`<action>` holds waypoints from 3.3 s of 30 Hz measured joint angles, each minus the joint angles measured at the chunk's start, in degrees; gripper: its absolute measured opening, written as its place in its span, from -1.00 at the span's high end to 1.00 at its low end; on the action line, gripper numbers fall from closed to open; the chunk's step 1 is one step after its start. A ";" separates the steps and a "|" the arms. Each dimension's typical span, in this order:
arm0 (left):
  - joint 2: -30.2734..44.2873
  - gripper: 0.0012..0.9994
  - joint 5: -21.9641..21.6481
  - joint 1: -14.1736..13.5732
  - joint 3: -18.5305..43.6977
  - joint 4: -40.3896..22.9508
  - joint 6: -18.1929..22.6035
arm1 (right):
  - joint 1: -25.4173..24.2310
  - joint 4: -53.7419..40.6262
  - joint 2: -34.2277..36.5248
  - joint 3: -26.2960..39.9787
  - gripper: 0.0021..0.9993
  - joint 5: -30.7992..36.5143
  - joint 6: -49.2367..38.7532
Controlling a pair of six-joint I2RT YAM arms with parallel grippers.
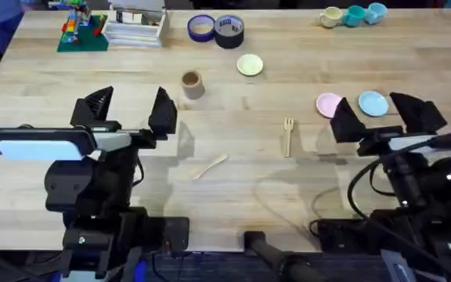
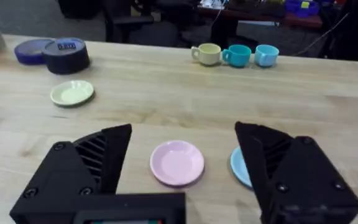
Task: Pick up a utensil and set it on the pink plate, then put the other utensil in the container.
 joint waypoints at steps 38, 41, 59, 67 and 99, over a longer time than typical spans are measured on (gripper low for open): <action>40.06 -0.99 8.13 0.00 39.75 -38.38 -0.26 | 0.00 -61.44 40.81 50.49 -0.99 -10.59 15.71; 40.06 -0.99 8.17 0.00 39.75 -38.39 -0.26 | 0.00 -61.53 41.93 50.74 -0.99 -10.88 16.84; 40.06 -0.99 8.22 0.00 39.75 -38.38 -0.25 | 0.88 -61.41 48.71 52.75 -0.99 -14.63 20.32; 40.06 -0.99 8.31 0.00 39.75 -38.40 -0.26 | 11.33 -60.66 60.13 58.54 -1.00 -5.20 26.90; 40.04 -0.99 8.31 0.00 39.75 -38.40 -0.26 | 33.35 -50.21 82.82 58.82 -0.99 12.84 51.32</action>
